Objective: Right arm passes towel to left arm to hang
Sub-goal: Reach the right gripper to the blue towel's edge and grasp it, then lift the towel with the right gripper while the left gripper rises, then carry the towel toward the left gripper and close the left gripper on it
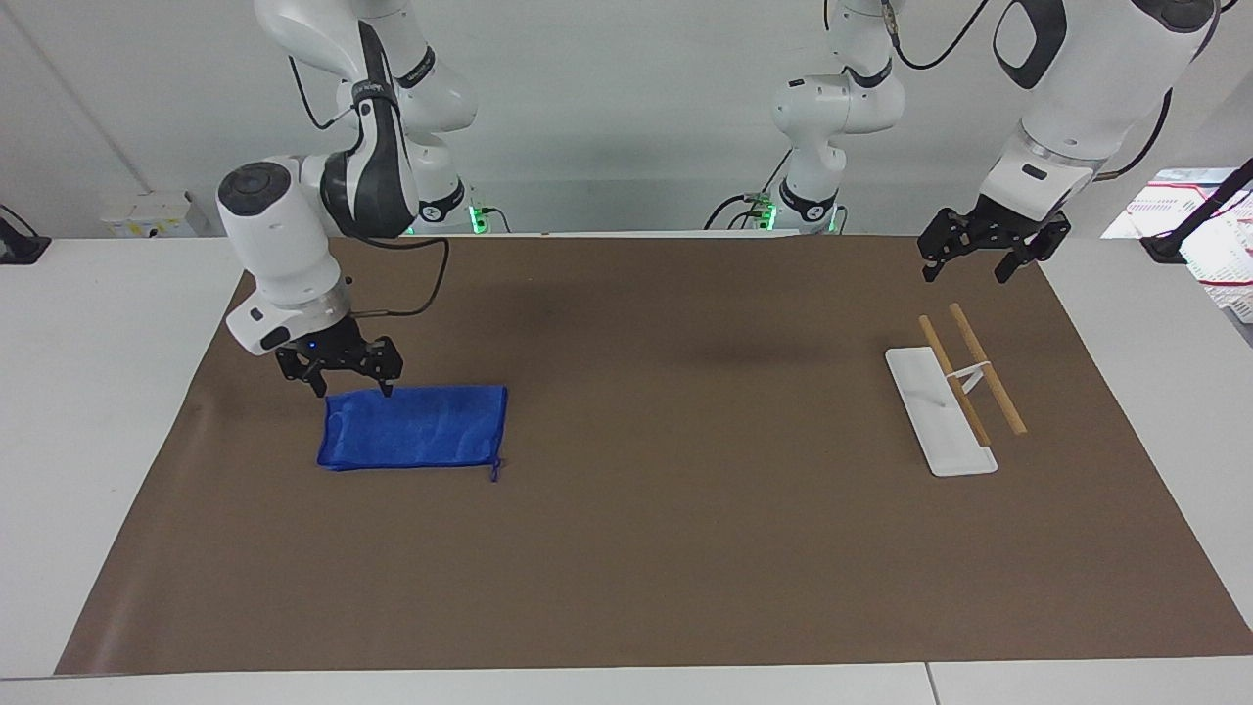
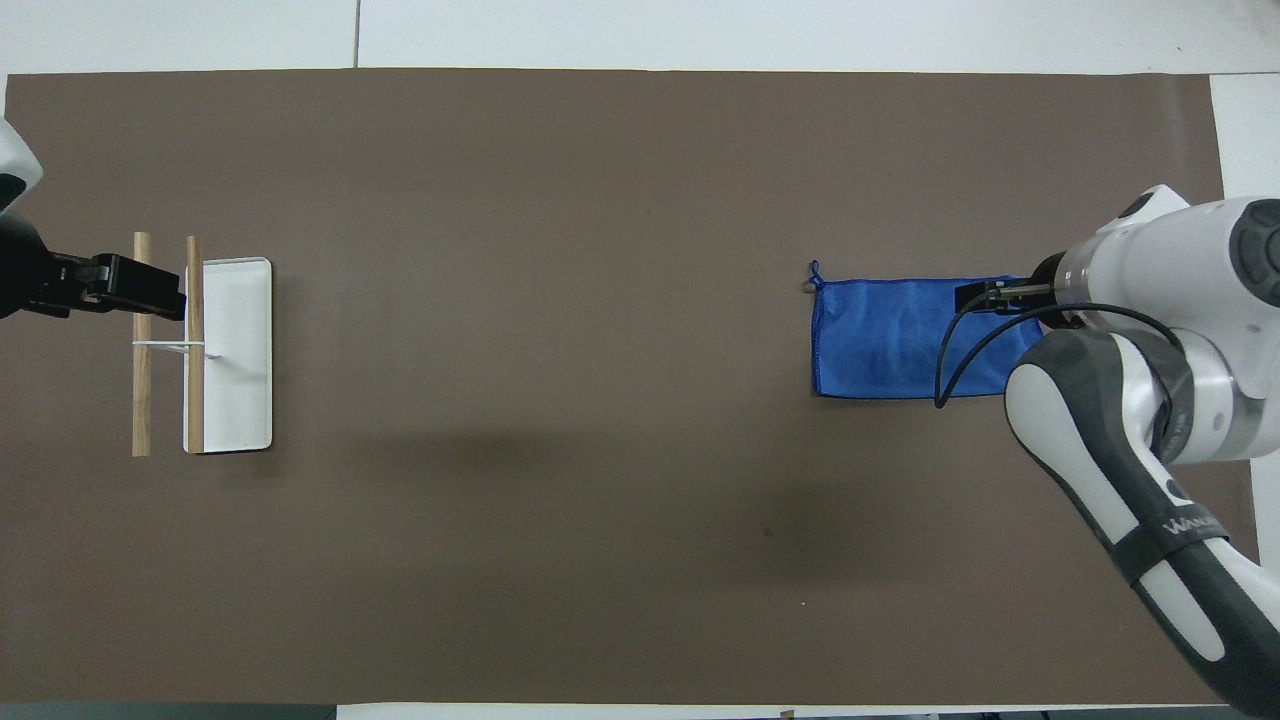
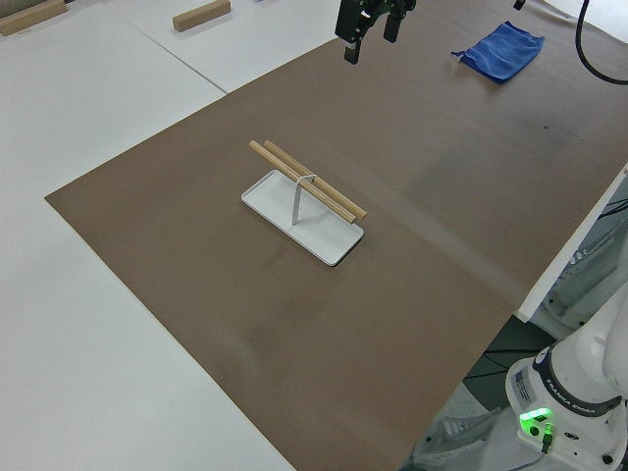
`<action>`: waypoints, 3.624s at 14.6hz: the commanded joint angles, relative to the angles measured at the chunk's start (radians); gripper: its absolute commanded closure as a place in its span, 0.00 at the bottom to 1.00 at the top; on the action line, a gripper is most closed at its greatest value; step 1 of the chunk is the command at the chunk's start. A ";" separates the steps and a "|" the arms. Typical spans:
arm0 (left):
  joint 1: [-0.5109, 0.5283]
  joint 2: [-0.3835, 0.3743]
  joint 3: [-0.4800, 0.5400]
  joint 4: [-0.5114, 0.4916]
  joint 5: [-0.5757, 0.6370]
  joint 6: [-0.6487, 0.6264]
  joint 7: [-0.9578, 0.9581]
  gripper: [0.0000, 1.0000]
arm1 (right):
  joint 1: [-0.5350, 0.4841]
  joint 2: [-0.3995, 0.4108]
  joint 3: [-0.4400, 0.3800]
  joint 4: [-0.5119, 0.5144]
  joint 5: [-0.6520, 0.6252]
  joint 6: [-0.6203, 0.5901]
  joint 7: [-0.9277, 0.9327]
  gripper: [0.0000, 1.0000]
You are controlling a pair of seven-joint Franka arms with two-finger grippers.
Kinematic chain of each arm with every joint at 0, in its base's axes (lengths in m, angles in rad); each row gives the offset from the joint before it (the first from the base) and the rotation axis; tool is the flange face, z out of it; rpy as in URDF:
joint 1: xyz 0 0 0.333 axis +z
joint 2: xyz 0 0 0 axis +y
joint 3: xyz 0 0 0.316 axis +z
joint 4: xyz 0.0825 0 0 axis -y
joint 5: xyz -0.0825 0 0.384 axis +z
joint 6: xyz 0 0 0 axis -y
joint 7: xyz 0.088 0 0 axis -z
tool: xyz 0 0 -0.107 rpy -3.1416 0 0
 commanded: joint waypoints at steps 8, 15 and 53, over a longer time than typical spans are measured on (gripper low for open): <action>0.010 -0.033 -0.003 -0.038 -0.001 0.017 0.007 0.00 | 0.000 0.098 0.005 -0.123 0.016 0.209 -0.070 0.00; 0.010 -0.033 -0.004 -0.038 -0.001 0.017 0.007 0.00 | -0.003 0.128 0.005 -0.124 0.016 0.221 -0.106 0.96; -0.053 -0.032 -0.012 -0.202 -0.378 0.271 -0.839 0.00 | 0.412 0.161 0.180 0.545 0.995 0.233 1.018 1.00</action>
